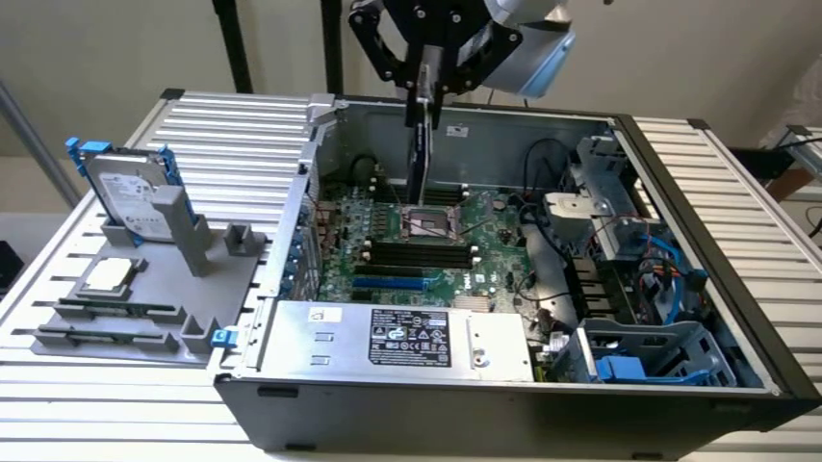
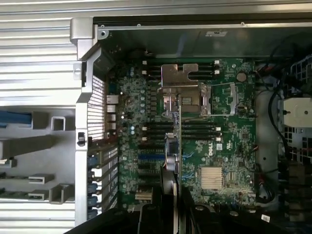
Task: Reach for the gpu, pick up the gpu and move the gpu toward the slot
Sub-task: 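Pick up the gpu and move the gpu toward the slot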
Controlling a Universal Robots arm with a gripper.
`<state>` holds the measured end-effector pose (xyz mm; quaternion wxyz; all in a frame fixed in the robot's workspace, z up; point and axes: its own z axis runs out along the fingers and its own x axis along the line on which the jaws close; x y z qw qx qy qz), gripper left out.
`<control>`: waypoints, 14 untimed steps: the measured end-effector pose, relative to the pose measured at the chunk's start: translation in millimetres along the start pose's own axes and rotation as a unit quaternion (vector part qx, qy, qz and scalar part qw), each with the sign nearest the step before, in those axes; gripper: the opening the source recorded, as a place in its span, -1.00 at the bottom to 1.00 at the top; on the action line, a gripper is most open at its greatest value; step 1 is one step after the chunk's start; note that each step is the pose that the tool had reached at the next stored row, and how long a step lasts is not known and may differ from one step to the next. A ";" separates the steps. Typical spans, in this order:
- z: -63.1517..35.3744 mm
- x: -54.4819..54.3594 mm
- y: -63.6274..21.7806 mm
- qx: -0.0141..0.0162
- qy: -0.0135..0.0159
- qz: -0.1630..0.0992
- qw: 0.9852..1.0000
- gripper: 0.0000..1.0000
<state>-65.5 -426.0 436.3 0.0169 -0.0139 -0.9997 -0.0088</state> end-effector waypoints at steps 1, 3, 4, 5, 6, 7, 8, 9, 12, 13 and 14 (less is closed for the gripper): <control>1.7 -3.3 1.0 0.000 0.000 0.000 1.000 -0.47; 5.2 -9.1 2.7 0.001 0.000 0.000 1.000 -0.47; 6.9 -11.7 3.2 0.001 0.000 -0.001 1.000 -0.47; 8.8 -14.3 3.6 0.001 0.000 -0.001 1.000 -0.47; 10.4 -16.8 4.0 0.002 0.000 -0.001 1.000 -0.47; 12.1 -19.4 4.4 0.002 0.000 -0.002 1.000 -0.47; 13.8 -22.0 4.8 0.002 0.000 -0.002 1.000 -0.47; 15.4 -24.6 5.1 0.002 0.000 -0.002 1.000 -0.47; 20.4 -32.5 6.1 0.003 0.000 -0.003 1.000 -0.47; 22.2 -35.2 6.5 0.003 0.000 -0.003 1.000 -0.47; 24.0 -37.8 6.7 0.004 0.000 -0.004 1.000 -0.47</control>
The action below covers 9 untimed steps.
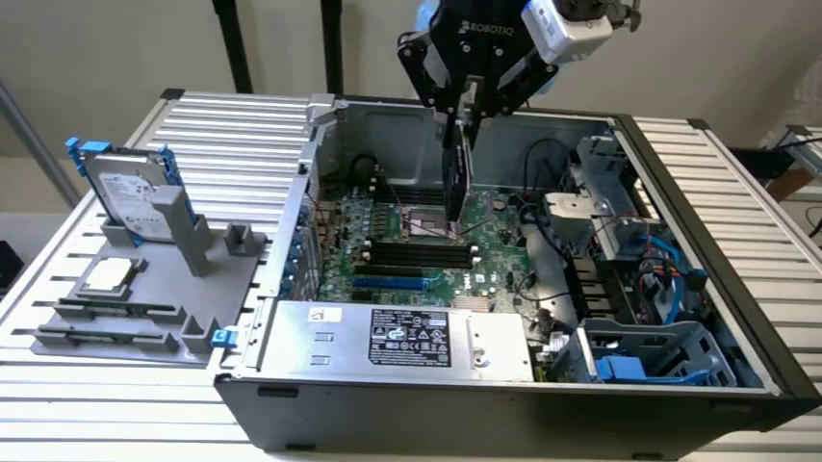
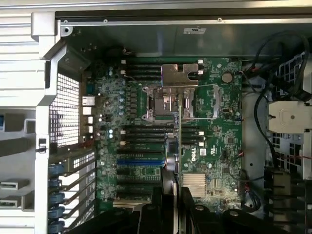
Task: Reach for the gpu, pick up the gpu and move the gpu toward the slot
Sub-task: 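Pick up the gpu and move the gpu toward the slot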
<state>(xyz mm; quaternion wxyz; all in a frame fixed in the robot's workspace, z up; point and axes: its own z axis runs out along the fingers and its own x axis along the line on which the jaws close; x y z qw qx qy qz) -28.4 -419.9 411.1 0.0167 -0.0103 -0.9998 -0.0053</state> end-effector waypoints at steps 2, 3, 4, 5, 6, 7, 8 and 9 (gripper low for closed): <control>3.4 -5.1 0.4 0.000 0.000 0.000 1.000 -0.47; 5.1 -7.6 0.5 0.000 0.000 -0.001 1.000 -0.47; 6.8 -10.0 0.5 0.000 0.000 -0.001 1.000 -0.47; 8.6 -12.2 0.6 0.000 0.000 -0.001 1.000 -0.47; 10.3 -14.0 0.6 0.000 0.000 -0.001 1.000 -0.47; 12.2 -15.5 0.7 0.000 0.000 -0.002 1.000 -0.47; 13.8 -16.1 0.7 0.000 0.000 -0.002 1.000 -0.47; 14.5 -16.2 0.7 0.001 -0.001 -0.002 1.000 -0.47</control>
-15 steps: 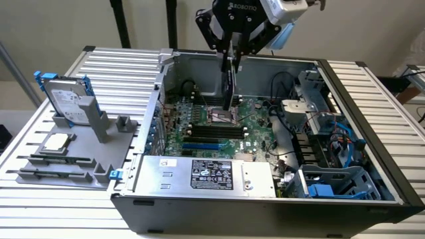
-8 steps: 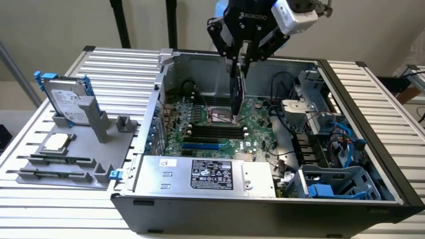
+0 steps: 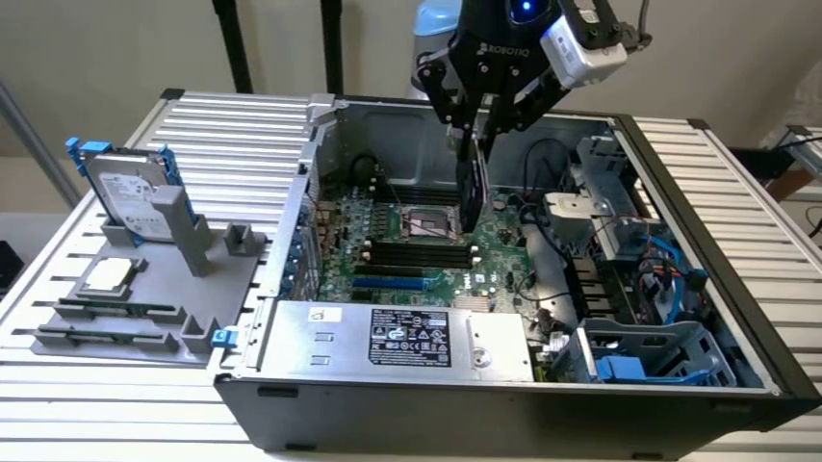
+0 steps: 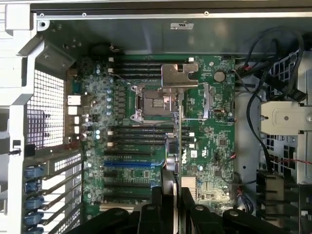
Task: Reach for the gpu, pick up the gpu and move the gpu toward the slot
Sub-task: 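Pick up the gpu and move the gpu toward the slot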
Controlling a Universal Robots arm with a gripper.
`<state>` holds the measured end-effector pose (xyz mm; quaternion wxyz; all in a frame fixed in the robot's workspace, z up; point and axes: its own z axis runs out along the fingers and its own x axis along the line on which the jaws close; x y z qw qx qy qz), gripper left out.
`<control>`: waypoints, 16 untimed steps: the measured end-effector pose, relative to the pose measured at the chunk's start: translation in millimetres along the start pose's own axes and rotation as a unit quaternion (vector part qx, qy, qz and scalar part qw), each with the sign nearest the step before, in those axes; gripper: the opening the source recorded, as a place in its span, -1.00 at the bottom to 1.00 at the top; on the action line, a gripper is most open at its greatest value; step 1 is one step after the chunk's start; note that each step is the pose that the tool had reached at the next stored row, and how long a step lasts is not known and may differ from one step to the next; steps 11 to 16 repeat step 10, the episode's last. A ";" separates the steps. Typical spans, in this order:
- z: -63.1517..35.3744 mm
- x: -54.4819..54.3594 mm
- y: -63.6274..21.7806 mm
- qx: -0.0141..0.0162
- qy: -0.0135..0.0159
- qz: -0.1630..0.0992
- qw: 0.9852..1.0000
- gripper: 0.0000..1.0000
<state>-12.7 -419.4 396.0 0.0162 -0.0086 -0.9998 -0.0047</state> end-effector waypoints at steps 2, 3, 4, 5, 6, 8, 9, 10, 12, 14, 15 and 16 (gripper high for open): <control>0.0 -0.1 0.0 0.000 0.000 0.000 1.000 -0.47; 0.0 -0.2 0.0 0.000 0.000 0.000 1.000 -0.47; 0.1 -0.2 0.0 0.000 0.000 0.000 1.000 -0.47; 0.1 -0.2 0.0 0.000 0.000 0.000 1.000 -0.47; 0.1 -0.2 0.0 0.000 0.000 0.000 1.000 -0.47; 0.1 -0.2 0.0 0.000 0.000 0.000 1.000 -0.47; 0.1 -0.2 0.0 0.000 0.000 0.000 1.000 -0.47; 0.1 -0.2 0.0 0.000 0.000 0.000 1.000 -0.47; 0.1 -0.2 0.0 0.000 0.000 0.000 1.000 -0.47; 0.1 -0.2 0.0 0.000 0.000 0.000 1.000 -0.47; 0.1 -0.2 0.0 0.000 0.000 0.000 1.000 -0.47; 0.1 -0.2 0.0 0.000 0.000 0.000 1.000 -0.47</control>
